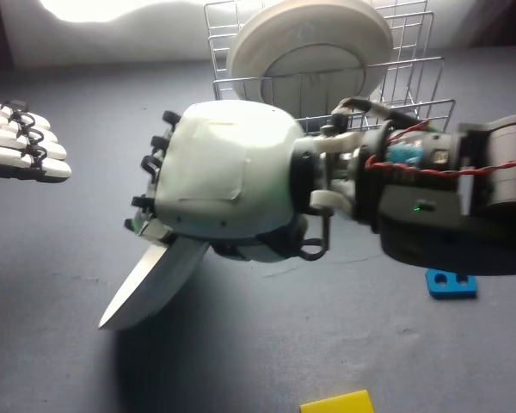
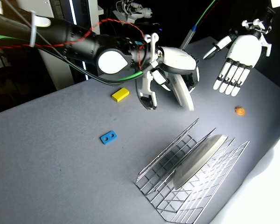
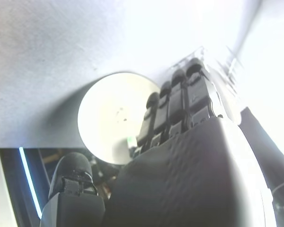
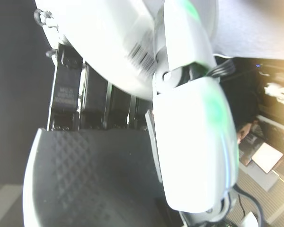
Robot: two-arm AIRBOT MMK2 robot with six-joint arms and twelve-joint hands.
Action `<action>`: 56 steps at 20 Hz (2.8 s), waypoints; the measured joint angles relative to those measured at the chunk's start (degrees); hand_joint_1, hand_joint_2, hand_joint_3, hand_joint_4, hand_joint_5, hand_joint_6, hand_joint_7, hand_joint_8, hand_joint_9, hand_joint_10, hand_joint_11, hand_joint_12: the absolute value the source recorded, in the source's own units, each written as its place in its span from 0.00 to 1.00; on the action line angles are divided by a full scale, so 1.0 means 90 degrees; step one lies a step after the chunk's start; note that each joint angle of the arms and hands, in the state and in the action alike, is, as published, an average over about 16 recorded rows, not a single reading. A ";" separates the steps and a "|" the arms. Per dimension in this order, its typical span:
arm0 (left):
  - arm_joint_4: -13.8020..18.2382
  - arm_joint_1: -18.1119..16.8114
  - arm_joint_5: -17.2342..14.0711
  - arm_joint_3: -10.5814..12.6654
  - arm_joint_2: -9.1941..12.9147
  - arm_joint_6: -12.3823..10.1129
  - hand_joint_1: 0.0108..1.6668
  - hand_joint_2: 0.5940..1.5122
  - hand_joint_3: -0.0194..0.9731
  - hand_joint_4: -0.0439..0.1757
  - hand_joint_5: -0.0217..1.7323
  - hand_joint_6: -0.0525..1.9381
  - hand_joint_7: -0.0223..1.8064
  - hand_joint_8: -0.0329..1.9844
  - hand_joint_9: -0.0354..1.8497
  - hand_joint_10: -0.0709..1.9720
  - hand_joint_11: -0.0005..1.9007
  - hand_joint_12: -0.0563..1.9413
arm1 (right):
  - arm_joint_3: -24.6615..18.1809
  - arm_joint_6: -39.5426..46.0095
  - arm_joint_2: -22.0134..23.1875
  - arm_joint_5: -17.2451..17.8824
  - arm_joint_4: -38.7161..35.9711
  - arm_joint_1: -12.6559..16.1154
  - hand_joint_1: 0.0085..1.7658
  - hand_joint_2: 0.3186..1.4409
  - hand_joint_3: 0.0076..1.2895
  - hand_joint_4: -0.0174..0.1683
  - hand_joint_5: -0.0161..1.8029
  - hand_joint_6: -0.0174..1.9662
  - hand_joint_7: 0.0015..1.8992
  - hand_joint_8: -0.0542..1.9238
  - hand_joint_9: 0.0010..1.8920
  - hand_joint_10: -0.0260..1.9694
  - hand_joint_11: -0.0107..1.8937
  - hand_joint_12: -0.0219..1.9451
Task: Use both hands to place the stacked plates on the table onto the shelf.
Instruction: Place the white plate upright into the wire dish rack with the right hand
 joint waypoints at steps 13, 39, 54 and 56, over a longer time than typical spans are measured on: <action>0.0060 -0.0030 -0.0002 0.0004 0.0001 0.0003 0.01 0.58 0.04 0.23 0.02 0.03 0.02 0.02 0.03 0.04 0.01 0.03 | -0.0788 0.0153 0.0866 -0.0405 0.0415 0.0603 0.76 0.62 0.01 0.07 0.46 0.54 0.51 0.52 0.53 0.54 0.45 0.56; 0.0199 -0.0006 0.0007 -0.0018 -0.0005 0.0092 0.01 0.58 0.04 0.22 0.02 0.03 0.02 0.02 0.03 0.04 0.01 0.03 | -0.0397 0.8103 0.1685 -0.0209 -0.4605 0.2207 0.76 0.62 0.01 0.05 0.46 0.53 0.53 0.51 0.52 0.55 0.45 0.57; 0.0195 0.0155 0.0039 -0.0016 -0.0039 -0.0053 0.01 0.59 0.04 0.22 0.02 0.03 0.02 0.02 0.03 0.04 0.01 0.03 | 0.0113 1.0231 0.1781 -0.2096 -0.4687 0.2618 0.78 0.62 0.01 0.05 0.46 0.53 0.52 0.51 0.53 0.54 0.45 0.57; 0.0192 0.0154 0.0043 -0.0013 -0.0043 -0.0060 0.01 0.59 0.04 0.22 0.02 0.03 0.02 0.02 0.03 0.04 0.01 0.03 | 0.0152 1.0306 0.1796 -0.2240 -0.4666 0.2620 0.78 0.62 0.01 0.05 0.46 0.53 0.52 0.51 0.53 0.54 0.45 0.57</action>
